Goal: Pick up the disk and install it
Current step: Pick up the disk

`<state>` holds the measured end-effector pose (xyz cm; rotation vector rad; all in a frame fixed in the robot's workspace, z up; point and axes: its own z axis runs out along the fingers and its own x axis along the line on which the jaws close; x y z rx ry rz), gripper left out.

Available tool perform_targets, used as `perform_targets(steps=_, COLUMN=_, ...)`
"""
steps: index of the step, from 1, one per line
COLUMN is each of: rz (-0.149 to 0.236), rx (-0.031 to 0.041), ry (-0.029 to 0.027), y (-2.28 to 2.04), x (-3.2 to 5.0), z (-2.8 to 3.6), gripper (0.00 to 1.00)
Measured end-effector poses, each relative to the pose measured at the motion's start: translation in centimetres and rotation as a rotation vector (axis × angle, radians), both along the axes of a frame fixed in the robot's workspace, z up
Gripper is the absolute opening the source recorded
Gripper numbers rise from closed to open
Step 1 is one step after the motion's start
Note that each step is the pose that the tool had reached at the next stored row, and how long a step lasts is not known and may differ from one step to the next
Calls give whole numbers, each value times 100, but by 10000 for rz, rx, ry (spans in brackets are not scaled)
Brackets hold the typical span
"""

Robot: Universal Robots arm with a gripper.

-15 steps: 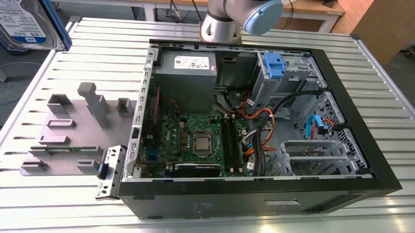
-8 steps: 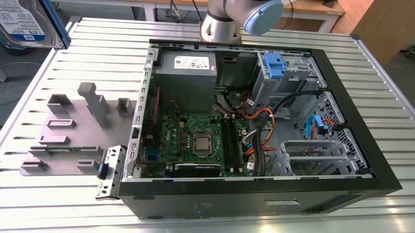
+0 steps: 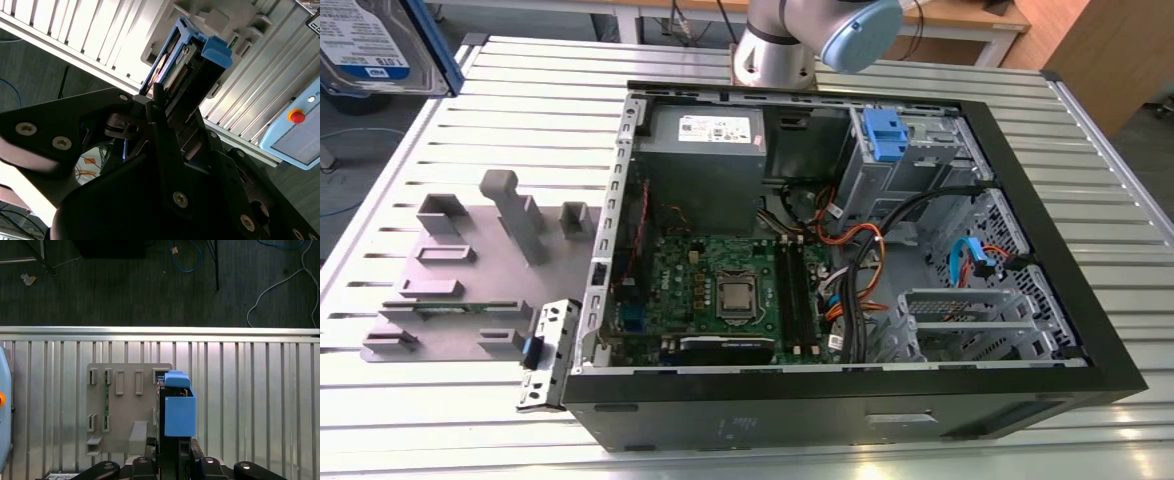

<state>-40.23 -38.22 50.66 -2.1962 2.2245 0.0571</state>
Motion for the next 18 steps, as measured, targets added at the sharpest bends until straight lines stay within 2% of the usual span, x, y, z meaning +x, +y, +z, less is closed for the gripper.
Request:
perform_targets(steps=8, rz=0, rx=0, ry=0, y=0, x=0, z=42, gripper=35)
perform_targets(steps=18, rz=0, rx=0, ry=1, y=0, x=40, z=44, gripper=35)
